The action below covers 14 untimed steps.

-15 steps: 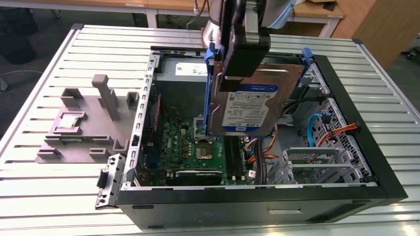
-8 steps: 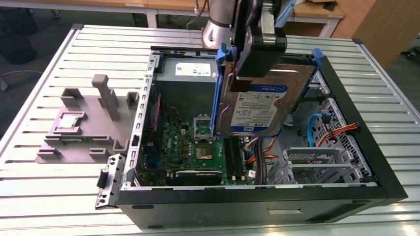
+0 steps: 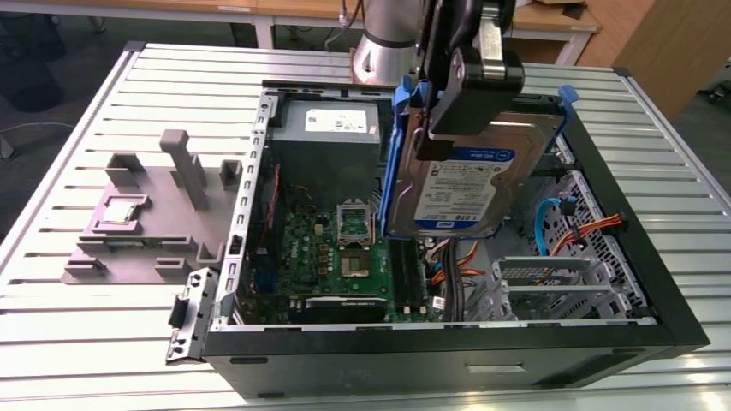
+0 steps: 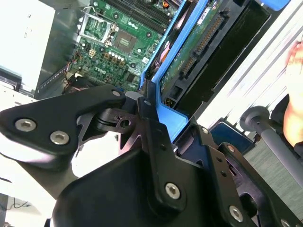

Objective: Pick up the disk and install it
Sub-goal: 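Insert the disk into the insertion slot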

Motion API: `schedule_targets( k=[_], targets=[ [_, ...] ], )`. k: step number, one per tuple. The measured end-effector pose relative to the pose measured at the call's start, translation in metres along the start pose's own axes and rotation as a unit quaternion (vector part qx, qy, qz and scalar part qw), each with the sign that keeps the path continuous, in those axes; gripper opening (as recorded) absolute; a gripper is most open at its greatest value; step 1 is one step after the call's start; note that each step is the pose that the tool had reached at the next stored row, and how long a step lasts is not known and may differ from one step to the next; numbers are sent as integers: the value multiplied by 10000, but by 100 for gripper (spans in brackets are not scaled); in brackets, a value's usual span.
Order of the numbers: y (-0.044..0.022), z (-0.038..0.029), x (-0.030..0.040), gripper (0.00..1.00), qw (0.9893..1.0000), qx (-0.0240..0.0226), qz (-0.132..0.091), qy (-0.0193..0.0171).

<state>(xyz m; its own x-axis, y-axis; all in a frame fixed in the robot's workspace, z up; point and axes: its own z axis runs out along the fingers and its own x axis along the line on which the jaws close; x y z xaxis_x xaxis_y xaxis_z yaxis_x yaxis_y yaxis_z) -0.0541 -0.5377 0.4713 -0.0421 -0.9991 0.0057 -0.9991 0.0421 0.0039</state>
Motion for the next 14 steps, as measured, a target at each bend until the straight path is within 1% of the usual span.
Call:
schedule_targets(
  k=[14],
  targets=[
    [-171,3,-7,37,10000,0,1,0]
  ],
)
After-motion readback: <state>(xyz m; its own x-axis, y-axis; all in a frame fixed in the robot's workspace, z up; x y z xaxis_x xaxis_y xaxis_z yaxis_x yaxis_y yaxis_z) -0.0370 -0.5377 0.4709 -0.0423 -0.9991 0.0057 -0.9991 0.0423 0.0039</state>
